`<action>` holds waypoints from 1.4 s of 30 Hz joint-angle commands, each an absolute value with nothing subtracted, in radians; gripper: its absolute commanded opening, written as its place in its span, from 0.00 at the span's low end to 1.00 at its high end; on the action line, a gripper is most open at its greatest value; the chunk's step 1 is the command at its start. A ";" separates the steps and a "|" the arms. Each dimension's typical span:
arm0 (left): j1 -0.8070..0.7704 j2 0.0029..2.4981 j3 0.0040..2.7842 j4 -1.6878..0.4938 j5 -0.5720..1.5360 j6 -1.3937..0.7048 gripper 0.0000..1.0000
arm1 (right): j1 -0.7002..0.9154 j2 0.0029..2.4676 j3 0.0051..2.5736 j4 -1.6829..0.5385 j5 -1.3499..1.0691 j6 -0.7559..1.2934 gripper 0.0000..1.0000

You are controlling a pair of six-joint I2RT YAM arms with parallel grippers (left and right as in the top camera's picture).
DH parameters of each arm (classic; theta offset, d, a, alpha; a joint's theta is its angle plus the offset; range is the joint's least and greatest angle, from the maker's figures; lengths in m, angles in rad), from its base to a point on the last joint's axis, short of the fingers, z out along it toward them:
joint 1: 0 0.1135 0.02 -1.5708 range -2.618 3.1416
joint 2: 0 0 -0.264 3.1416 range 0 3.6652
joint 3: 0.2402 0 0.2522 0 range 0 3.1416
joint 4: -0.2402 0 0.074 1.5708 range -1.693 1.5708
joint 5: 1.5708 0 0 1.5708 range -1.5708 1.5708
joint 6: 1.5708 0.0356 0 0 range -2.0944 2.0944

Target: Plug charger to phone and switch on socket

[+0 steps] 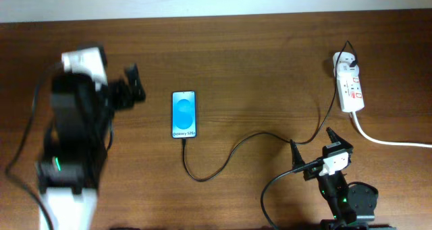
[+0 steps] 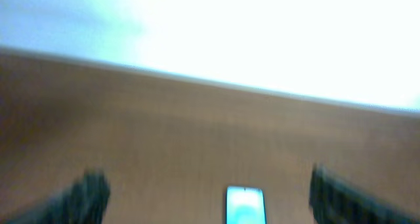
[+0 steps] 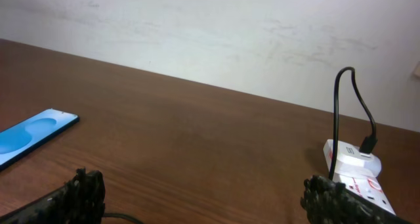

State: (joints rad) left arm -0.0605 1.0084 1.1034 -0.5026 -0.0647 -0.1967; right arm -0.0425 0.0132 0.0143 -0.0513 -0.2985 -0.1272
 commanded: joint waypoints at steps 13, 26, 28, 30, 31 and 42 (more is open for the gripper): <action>-0.063 0.141 0.044 0.007 -0.009 0.216 0.99 | -0.033 0.004 0.006 -0.052 -0.310 -0.116 0.98; -0.063 0.006 0.009 -0.083 -0.015 0.215 0.99 | -0.033 0.004 0.006 -0.052 -0.310 -0.116 0.98; -0.063 0.006 0.009 -0.083 -0.015 0.215 0.99 | -0.033 0.004 0.006 -0.052 -0.311 -0.116 0.98; -0.063 0.006 0.009 -0.083 -0.015 0.215 0.99 | -0.033 0.004 0.006 -0.052 -0.310 -0.116 0.98; -0.063 0.006 0.009 -0.083 -0.015 0.215 0.99 | -0.033 0.004 0.006 -0.052 -0.311 -0.116 0.98; -0.063 0.006 0.009 -0.083 -0.015 0.215 0.99 | -0.033 0.004 0.006 -0.052 -0.310 -0.116 0.98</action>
